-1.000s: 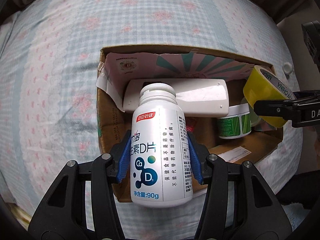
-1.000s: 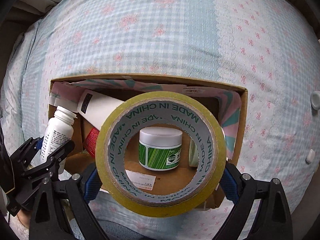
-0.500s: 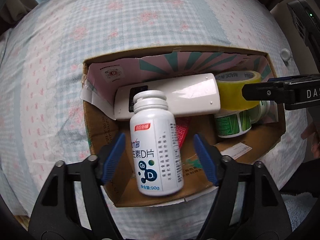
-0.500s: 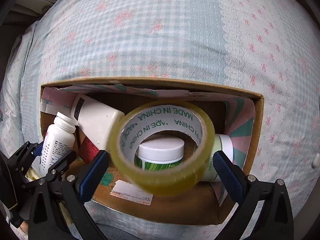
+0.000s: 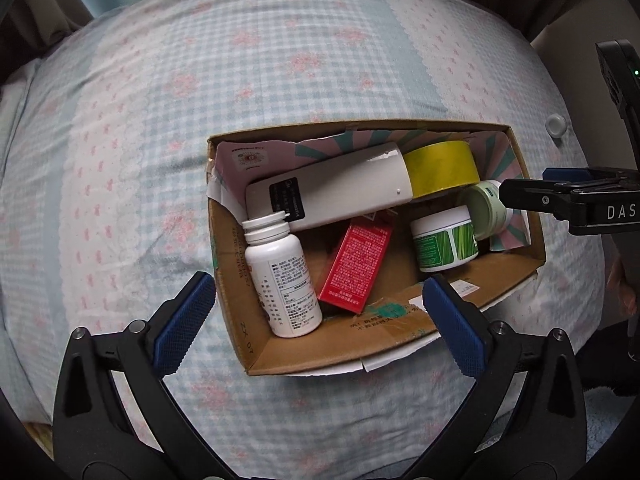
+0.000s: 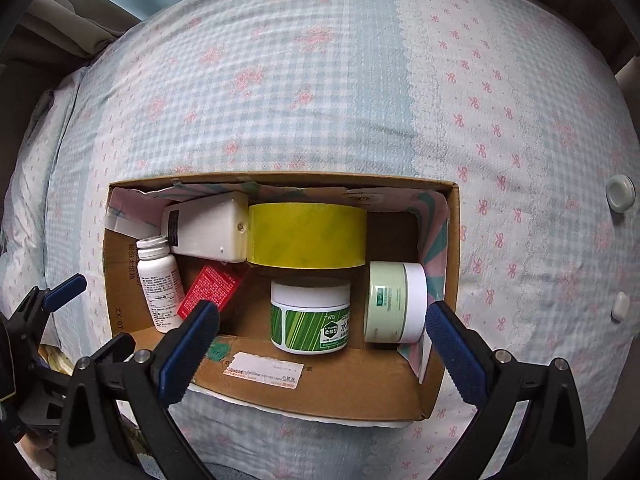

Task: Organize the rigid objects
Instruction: 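Withdraw both tools from the box and move toward the L'Oreal jar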

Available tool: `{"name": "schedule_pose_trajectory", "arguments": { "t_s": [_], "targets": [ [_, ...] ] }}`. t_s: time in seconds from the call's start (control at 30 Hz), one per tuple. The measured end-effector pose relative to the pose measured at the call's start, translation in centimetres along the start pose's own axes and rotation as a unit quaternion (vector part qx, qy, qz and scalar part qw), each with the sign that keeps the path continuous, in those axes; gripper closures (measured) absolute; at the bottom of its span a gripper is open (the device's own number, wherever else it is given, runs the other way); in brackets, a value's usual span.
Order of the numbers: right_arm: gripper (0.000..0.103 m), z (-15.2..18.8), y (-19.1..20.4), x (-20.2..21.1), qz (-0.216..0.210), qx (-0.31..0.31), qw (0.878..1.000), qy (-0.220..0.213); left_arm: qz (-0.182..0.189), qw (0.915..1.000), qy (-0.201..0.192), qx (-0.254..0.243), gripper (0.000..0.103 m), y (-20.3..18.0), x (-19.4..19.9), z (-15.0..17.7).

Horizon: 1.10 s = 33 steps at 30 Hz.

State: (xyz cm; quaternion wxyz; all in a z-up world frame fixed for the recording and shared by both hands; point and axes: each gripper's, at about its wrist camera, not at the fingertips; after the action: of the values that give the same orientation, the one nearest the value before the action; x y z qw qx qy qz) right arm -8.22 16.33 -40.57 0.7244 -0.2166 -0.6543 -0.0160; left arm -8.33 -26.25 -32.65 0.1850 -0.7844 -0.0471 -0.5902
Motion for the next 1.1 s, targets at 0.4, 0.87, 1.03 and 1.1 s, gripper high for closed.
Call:
{"name": "schedule_pose_trajectory", "arguments": {
  "t_s": [0.4, 0.87, 1.03, 1.1],
  "targets": [
    [0.000, 2.6, 0.6, 6.6, 0.006, 0.014, 0.996, -0.084, -0.010, 0.9990, -0.043, -0.008, 0.000, -1.4, 5.1, 2.5],
    [0.000, 8.1, -4.4, 14.6, 0.038, -0.021, 0.987, -0.154, -0.015, 0.9944, -0.086, -0.059, 0.000, -8.7, 10.6, 3.2],
    [0.000, 10.1, -8.2, 16.4, 0.040, -0.049, 0.984, -0.168, -0.004, 0.9924, -0.085, -0.089, 0.000, -13.4, 10.5, 2.5],
    [0.000, 11.0, -10.1, 16.8, 0.042, -0.061, 0.982, -0.173, 0.000, 0.9911, -0.082, -0.104, 0.000, -15.7, 10.2, 2.0]
  ]
}}
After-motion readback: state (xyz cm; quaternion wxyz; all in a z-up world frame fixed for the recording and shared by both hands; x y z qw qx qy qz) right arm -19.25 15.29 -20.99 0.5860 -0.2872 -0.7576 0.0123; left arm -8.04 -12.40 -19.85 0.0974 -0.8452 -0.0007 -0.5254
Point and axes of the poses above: each gripper's, at about its wrist camera, not at the fingertips, and x roughly against the way its jaws point, y to its left, z to its underside, and after that the axes turned 9 degrees about z, right-handed
